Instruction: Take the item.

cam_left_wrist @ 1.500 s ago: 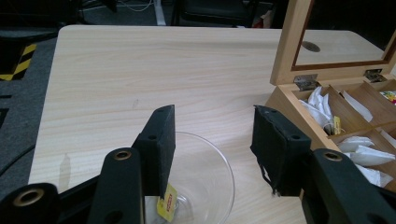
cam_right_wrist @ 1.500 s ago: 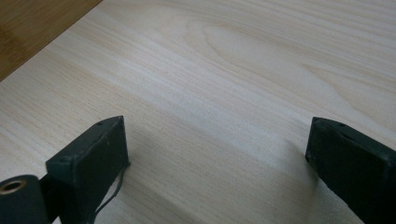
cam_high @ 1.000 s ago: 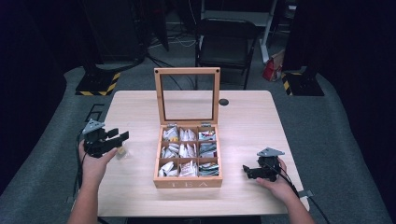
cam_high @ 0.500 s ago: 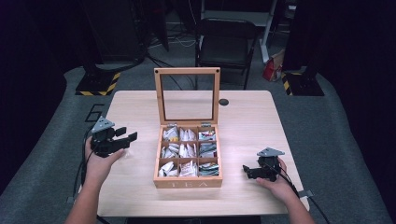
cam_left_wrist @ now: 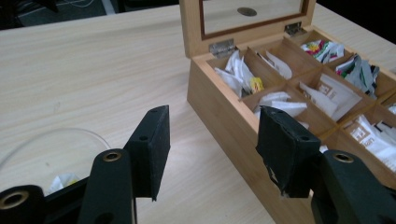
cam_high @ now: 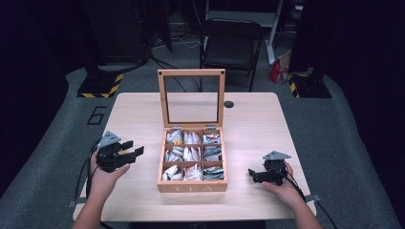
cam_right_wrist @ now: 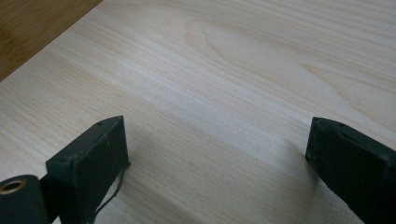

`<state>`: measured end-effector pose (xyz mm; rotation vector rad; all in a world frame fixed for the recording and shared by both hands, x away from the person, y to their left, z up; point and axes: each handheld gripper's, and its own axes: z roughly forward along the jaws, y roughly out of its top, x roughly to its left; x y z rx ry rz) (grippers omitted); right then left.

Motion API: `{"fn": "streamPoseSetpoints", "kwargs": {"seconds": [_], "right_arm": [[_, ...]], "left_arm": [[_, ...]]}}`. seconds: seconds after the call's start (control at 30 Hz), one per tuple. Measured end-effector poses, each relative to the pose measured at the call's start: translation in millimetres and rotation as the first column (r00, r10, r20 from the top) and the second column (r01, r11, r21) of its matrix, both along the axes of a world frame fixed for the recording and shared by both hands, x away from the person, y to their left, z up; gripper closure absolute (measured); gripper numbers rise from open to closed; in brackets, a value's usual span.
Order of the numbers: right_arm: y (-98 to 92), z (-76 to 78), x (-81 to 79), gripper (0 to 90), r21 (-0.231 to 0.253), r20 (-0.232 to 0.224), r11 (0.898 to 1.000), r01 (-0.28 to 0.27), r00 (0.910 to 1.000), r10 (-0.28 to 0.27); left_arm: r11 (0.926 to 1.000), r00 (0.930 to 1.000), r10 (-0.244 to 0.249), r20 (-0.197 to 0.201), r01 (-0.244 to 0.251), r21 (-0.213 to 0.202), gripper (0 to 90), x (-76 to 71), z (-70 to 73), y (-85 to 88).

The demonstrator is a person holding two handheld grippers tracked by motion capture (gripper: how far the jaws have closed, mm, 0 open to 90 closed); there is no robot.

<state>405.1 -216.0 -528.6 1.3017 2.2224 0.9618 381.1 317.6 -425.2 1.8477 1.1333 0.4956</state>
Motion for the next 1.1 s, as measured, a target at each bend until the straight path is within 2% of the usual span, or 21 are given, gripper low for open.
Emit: {"fn": "streamPoseSetpoints", "kwargs": {"seconds": [0.27,0.43,0.57,0.73,0.8,0.83,0.93,1.1], "right_arm": [[-0.1,0.0,0.0,5.2,-0.001,0.000,1.000,0.000,1.0000,0.000],[0.0,0.0,0.0,5.2,-0.001,0.000,1.000,0.000,1.0000,0.000],[0.0,0.0,0.0,5.2,0.000,0.000,1.000,0.000,1.0000,0.000],[0.0,0.0,0.0,5.2,-0.001,0.000,1.000,0.000,1.0000,0.000],[0.0,0.0,0.0,5.2,0.000,0.001,1.000,0.000,1.0000,0.000],[0.0,0.0,0.0,5.2,-0.001,0.000,1.000,0.000,1.0000,0.000],[0.0,0.0,0.0,5.2,0.000,0.001,1.000,0.000,1.0000,0.000],[0.0,0.0,0.0,5.2,0.000,0.000,1.000,0.000,1.0000,0.000]], "left_arm": [[0.9981,0.9989,-0.038,-0.027,0.039,0.047,43.7,-7.0,-24.3,-4.2],[0.9981,0.9986,-0.041,-0.034,0.043,0.045,43.5,-9.4,-31.9,-3.2],[0.9968,0.9973,-0.049,-0.055,0.053,0.059,43.4,-11.4,-39.1,-1.7],[0.9947,0.9965,-0.063,-0.054,0.067,0.077,43.2,-15.7,-46.0,2.3],[0.9955,0.9962,-0.064,-0.059,0.068,0.067,43.2,-16.9,-49.3,4.9],[0.9972,0.9968,-0.055,-0.057,0.058,0.047,43.2,-17.9,-52.0,5.0],[0.9979,0.9970,-0.048,-0.060,0.050,0.040,43.2,-18.0,-59.1,8.1],[0.9988,0.9951,-0.036,-0.092,0.039,0.028,43.1,-15.3,-67.5,11.9]]}}
